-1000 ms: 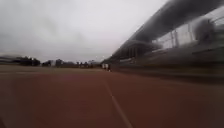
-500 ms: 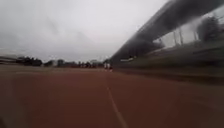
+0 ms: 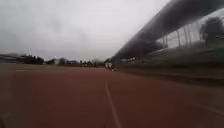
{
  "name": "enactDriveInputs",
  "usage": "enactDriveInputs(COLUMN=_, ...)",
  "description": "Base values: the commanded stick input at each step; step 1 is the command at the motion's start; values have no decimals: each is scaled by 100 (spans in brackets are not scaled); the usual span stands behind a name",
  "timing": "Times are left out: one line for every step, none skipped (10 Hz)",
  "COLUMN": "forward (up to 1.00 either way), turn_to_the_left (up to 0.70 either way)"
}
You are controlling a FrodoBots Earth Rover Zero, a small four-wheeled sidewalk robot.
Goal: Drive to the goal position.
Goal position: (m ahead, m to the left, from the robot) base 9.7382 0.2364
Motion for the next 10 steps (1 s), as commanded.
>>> enactDriveInputs(forward=100, turn_to_the_left=0)
enactDriveInputs(forward=100, turn_to_the_left=0)
enactDriveInputs(forward=100, turn_to_the_left=0)
enactDriveInputs(forward=100, turn_to_the_left=0)
enactDriveInputs(forward=100, turn_to_the_left=0)
enactDriveInputs(forward=100, turn_to_the_left=0)
enactDriveInputs(forward=100, turn_to_the_left=0)
enactDriveInputs(forward=100, turn_to_the_left=0)
enactDriveInputs(forward=100, turn_to_the_left=0)
enactDriveInputs(forward=100, turn_to_the_left=0)
